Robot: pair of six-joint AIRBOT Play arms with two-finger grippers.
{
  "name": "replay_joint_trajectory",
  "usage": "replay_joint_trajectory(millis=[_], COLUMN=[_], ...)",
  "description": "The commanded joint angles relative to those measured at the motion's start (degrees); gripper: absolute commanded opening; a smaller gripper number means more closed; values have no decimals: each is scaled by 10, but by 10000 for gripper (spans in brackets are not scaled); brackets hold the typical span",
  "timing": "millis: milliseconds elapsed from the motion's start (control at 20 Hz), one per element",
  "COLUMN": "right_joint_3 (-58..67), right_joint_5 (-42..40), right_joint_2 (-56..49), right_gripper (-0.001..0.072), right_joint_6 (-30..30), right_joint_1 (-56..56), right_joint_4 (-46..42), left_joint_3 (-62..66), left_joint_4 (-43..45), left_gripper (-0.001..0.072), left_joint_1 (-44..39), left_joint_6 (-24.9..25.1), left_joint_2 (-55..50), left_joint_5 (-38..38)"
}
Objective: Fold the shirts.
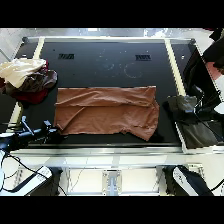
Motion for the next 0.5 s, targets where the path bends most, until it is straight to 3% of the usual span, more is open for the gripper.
replay_joint_trajectory(millis=[0,200,450], right_joint_3=[-63,-177,-219], right_joint_5=[37,-9,-49], right_joint_2=[-1,-39,-108], right_gripper=[395,396,395], right_joint_6=[23,-36,-105], right_joint_1=[-20,-22,-22], right_joint_4=[-31,85,208], left_joint_3=[0,0,0], left_joint_4=[-2,-2,-2], left_gripper=[13,13,13], left_joint_1=[-2,-2,-2], left_joint_6=[3,3,3], left_joint_2=[0,0,0], left_joint_5=[-2,-2,-3])
